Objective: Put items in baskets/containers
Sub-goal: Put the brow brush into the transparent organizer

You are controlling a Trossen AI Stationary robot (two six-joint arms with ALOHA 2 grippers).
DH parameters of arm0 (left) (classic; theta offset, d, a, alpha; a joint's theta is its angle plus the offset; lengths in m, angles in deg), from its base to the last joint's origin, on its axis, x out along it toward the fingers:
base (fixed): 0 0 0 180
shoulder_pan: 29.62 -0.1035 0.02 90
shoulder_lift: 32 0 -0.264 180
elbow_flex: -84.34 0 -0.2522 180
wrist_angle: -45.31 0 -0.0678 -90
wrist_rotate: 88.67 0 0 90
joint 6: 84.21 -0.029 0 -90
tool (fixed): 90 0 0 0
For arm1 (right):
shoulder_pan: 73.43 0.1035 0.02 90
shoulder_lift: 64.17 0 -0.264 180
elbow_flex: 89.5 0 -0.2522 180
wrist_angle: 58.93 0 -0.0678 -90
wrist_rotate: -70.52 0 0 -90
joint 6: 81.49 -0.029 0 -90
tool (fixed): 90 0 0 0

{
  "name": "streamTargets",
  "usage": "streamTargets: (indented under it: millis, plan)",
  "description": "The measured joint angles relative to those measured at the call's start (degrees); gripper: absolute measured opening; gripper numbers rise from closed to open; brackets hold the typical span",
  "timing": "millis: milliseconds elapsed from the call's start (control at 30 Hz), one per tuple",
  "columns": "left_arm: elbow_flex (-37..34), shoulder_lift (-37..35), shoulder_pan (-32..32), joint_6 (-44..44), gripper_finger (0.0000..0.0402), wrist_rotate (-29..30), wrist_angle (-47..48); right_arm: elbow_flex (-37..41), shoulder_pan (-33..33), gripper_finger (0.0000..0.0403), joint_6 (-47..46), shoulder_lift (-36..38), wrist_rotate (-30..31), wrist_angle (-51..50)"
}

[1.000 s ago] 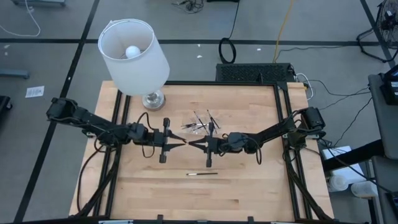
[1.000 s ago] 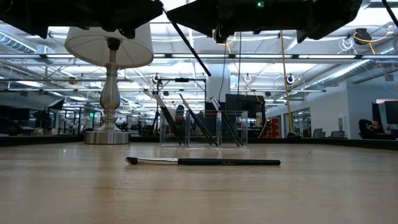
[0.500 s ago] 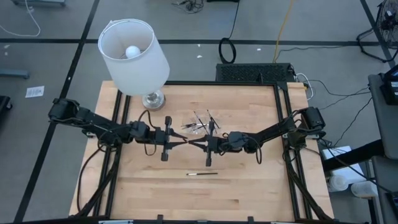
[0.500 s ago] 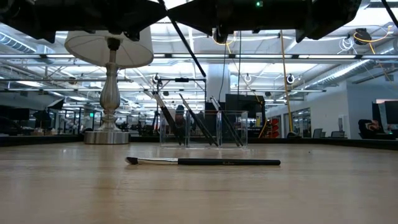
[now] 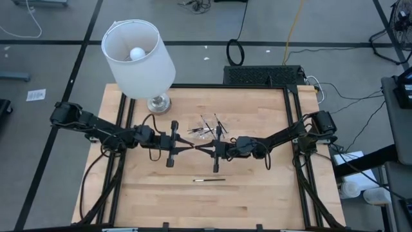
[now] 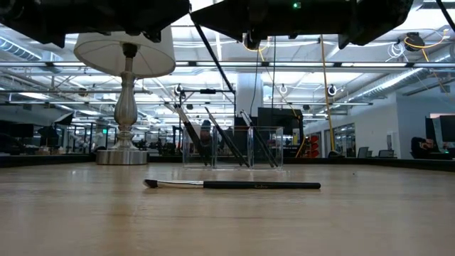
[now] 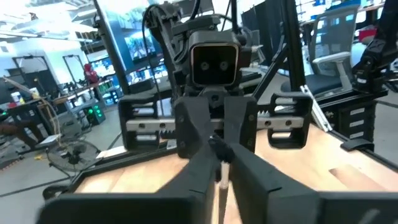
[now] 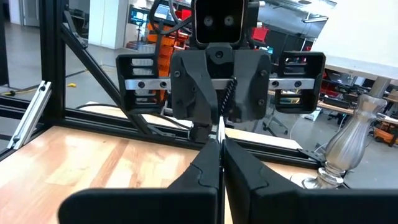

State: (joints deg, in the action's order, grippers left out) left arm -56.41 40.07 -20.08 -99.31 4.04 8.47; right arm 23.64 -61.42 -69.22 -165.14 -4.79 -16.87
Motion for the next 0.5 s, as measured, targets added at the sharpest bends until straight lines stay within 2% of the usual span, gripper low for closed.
streamTargets:
  millis: [100, 500]
  plan:
    - [1.1, 1.3, 0.0, 0.2, 0.0011, -1.2, 0.1, 0.0, 0.0, 0.0000, 0.0, 0.0, 0.0, -0.1]
    - [3.3, 5.5, 0.0, -1.7, 0.0002, -0.7, 2.3, 0.1, 0.0, 0.0002, 0.3, -0.1, 0.2, -1.8]
